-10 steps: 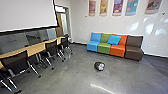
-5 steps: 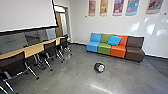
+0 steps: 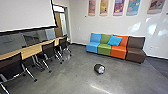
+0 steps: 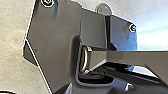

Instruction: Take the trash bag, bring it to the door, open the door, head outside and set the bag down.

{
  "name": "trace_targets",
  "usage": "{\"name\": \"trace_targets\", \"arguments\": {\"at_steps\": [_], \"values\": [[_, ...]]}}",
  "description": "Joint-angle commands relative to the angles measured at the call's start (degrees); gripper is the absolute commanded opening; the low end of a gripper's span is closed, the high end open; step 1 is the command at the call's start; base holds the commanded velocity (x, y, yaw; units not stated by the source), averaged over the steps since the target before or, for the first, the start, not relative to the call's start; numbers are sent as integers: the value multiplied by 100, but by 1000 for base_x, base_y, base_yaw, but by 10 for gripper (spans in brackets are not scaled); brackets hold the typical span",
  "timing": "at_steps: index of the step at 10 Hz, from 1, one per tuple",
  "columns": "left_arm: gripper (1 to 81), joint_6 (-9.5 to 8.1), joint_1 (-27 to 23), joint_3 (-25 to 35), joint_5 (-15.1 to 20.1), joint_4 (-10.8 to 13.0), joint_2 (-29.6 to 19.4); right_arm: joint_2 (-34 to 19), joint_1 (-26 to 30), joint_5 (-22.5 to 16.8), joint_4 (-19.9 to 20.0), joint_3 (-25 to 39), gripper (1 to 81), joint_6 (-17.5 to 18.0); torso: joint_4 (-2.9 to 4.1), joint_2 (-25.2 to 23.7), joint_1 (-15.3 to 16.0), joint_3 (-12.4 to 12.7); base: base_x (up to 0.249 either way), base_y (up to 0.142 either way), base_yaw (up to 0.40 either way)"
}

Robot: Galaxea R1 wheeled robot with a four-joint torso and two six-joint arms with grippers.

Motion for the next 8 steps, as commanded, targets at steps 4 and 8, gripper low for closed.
{"name": "trace_targets", "arguments": {"at_steps": [4, 8], "values": [[811, 12, -182, 20, 369, 38, -24, 50, 155, -343, -21, 13, 811, -20, 0, 0, 2, 0, 136, 0, 0], [811, 12, -182, 20, 378, 47, 3, 68, 155, -343, -21, -75, 811, -12, 0, 0, 2, 0, 133, 0, 0]]}}
